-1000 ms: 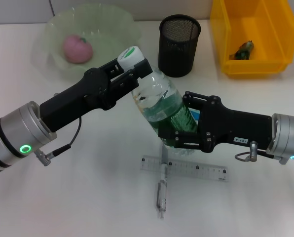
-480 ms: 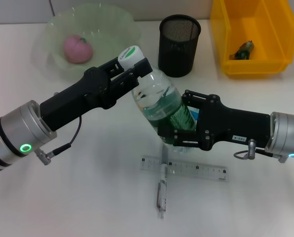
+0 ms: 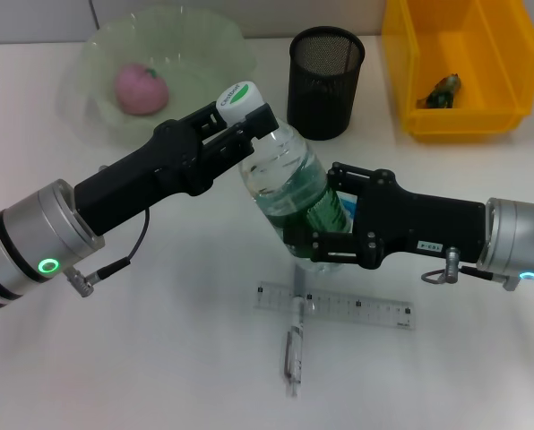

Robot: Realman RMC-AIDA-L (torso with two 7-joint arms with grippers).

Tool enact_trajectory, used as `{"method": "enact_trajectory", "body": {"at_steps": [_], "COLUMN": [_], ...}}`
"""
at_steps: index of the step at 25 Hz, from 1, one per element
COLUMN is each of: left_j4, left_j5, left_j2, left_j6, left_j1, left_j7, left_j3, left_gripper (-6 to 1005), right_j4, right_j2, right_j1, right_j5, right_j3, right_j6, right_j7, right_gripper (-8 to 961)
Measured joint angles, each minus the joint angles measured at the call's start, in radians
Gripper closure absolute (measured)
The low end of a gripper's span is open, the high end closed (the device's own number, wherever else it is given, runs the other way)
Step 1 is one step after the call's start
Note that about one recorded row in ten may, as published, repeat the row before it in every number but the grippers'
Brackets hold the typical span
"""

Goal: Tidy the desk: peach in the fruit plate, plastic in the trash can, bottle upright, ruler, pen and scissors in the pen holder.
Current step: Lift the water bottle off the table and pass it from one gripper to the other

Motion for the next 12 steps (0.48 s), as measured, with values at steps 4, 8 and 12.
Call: {"method": "enact_trajectory", "body": {"at_steps": [4, 8, 12], "left_j4": [0.0, 0.0, 0.003], "left_j5": [0.0, -0.001, -0.001], "left_j2": [0.0, 0.0, 0.001], "left_j6": [-0.001, -0.003, -0.01], "left_j1": [-0.001, -0.002, -0.003], "left_j7": [0.0, 0.0, 0.0], "left_j3": [0.0, -0.003, -0.007], "left_gripper": [552, 552, 551], "right_j4": [-0.015, -0.029, -0.035], "right_j2": [0.0, 0.0, 0.0], "right_j1": [0.007, 0.003, 0.003], "right_j5": [0.0, 0.004, 0.004], "right_j3": [-0.028, -0.03, -0.03], "right_j6": [0.019, 0.022, 0.024], "right_j7": [0.03, 0.031, 0.033], "right_gripper": [177, 176, 176]}}
